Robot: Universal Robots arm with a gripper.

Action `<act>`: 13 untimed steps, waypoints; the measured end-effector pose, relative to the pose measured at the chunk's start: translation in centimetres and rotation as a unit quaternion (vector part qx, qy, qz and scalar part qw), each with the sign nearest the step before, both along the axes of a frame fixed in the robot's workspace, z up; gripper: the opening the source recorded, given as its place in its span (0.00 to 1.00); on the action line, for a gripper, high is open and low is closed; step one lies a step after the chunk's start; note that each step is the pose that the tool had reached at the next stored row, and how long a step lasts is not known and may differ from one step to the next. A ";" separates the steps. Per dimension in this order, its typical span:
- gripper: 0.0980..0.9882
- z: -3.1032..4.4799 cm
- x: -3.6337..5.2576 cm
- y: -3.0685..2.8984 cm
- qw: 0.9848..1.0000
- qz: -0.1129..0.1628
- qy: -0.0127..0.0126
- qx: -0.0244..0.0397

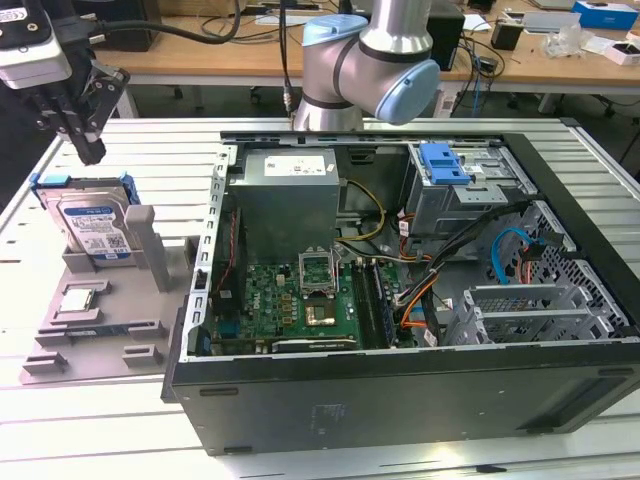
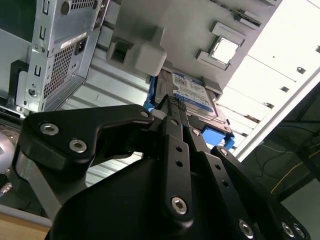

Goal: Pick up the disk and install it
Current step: 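Reach for the disk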

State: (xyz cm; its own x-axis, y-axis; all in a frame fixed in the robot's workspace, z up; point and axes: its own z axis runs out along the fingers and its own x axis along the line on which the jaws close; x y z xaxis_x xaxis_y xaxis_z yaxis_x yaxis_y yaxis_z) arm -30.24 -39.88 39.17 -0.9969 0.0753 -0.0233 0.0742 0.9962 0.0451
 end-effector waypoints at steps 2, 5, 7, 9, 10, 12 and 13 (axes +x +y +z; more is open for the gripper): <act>0.01 0.00 -0.19 0.00 1.000 0.000 0.000 0.000; 0.01 0.00 -0.48 0.00 1.000 0.000 0.000 0.000; 0.01 0.00 -0.66 0.00 1.000 0.000 0.000 0.000; 0.01 0.00 -0.84 0.00 1.000 0.000 0.000 0.000; 0.01 0.00 -0.99 0.00 1.000 0.000 0.000 0.000; 0.01 0.00 -1.18 0.00 1.000 0.000 0.000 0.000; 0.01 0.00 -1.32 0.00 1.000 0.000 0.000 0.000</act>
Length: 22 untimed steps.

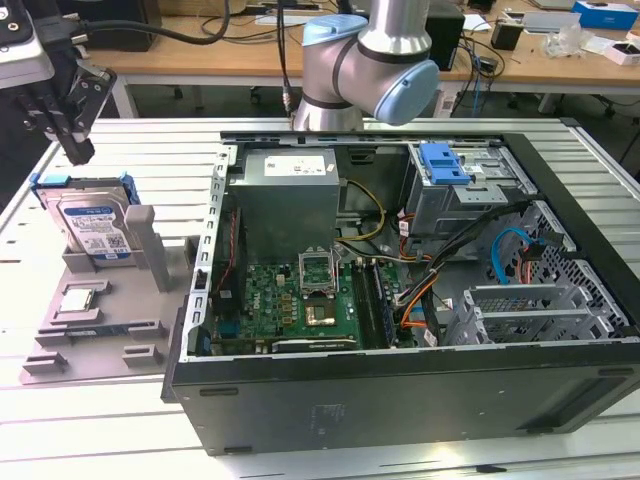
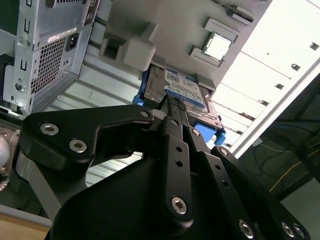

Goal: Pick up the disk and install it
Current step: 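Reach for the disk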

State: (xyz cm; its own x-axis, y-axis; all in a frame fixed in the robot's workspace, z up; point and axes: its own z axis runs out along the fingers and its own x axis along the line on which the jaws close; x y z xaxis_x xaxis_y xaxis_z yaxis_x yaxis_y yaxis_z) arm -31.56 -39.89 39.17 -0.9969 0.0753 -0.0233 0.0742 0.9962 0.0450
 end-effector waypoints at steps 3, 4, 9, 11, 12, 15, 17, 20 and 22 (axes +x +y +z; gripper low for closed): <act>0.01 0.00 -0.39 0.00 1.000 0.000 0.000 0.000; 0.01 0.00 -0.51 0.00 1.000 0.000 0.000 0.000; 0.01 -0.01 -1.23 0.00 1.000 0.000 0.000 0.000; 0.01 -0.01 -1.53 0.00 1.000 0.000 0.000 0.000; 0.01 -0.01 -1.62 0.00 1.000 0.000 0.000 0.000; 0.01 -0.01 -2.01 0.00 1.000 0.000 0.000 0.000; 0.01 -0.01 -2.30 0.00 1.000 0.000 0.000 0.000; 0.01 -0.01 -2.66 0.00 1.000 0.000 0.000 0.000; 0.01 -0.01 -3.00 0.00 1.000 0.000 0.000 0.000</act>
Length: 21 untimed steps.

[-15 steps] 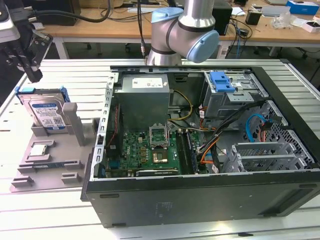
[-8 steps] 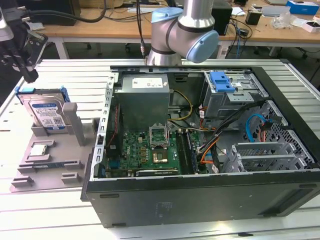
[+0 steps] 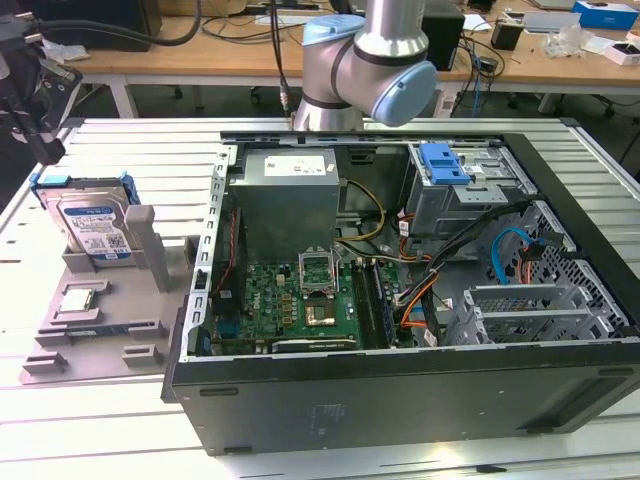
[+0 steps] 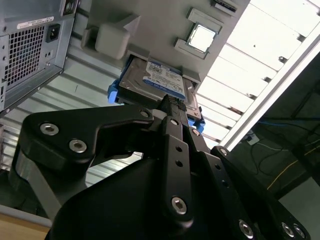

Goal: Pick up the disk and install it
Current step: 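Reach for the disk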

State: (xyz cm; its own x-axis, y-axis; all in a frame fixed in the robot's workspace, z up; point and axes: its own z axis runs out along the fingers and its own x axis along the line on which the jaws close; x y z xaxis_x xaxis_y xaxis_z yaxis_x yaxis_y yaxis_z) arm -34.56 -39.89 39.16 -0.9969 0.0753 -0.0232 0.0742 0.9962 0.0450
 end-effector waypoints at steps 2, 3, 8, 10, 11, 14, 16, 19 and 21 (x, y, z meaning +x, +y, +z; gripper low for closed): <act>0.01 -0.01 -0.25 0.00 1.000 0.000 0.000 0.000; 0.01 -0.01 -0.43 0.00 1.000 0.000 0.000 0.000; 0.01 -0.04 -1.15 0.00 1.000 0.000 0.000 0.000; 0.01 -0.05 -1.55 0.01 1.000 0.000 0.000 0.000; 0.01 -0.05 -1.71 0.01 1.000 0.000 0.000 0.000; 0.01 -0.06 -2.49 0.00 1.000 0.000 0.000 0.000; 0.01 -0.07 -3.09 0.00 1.000 0.000 0.000 0.000; 0.01 -0.07 -3.41 0.00 1.000 0.000 0.000 0.000; 0.01 -0.07 -3.43 0.01 1.000 0.000 0.000 0.000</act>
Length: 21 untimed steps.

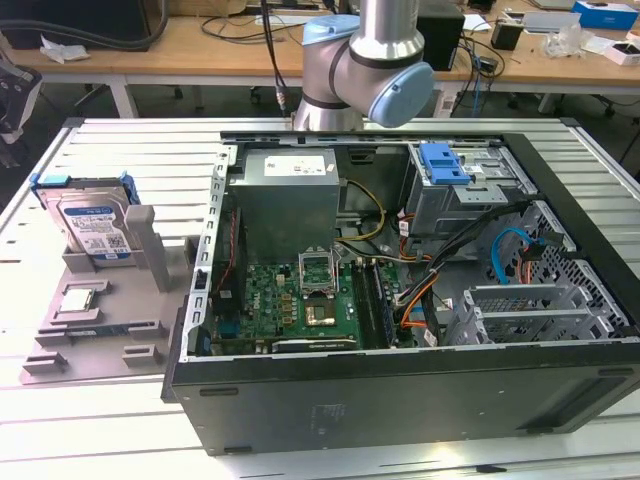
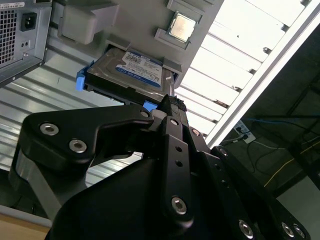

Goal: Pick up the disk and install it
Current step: 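Reach for the disk, then pick up the disk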

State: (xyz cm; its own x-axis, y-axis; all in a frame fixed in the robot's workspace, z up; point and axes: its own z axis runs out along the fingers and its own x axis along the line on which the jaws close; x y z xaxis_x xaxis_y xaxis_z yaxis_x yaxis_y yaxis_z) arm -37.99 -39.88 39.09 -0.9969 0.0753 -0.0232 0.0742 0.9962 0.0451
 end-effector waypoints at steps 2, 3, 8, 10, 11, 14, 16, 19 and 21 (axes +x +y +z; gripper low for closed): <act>0.01 0.00 0.00 0.00 1.000 0.000 0.000 0.000; 0.01 0.00 0.00 0.00 1.000 0.000 0.000 0.000; 0.01 0.00 -0.01 0.00 1.000 0.000 0.000 0.000; 0.01 0.00 -0.02 0.00 1.000 0.000 0.000 0.000; 0.01 0.00 -0.02 0.00 1.000 0.000 0.000 0.000; 0.01 0.00 -0.02 0.00 1.000 0.008 0.000 0.000; 0.01 0.00 -0.03 0.00 1.000 0.020 0.000 0.000; 0.01 0.00 -0.02 0.00 0.999 0.051 0.000 0.000; 0.01 0.00 -0.02 0.00 0.998 0.067 0.000 0.000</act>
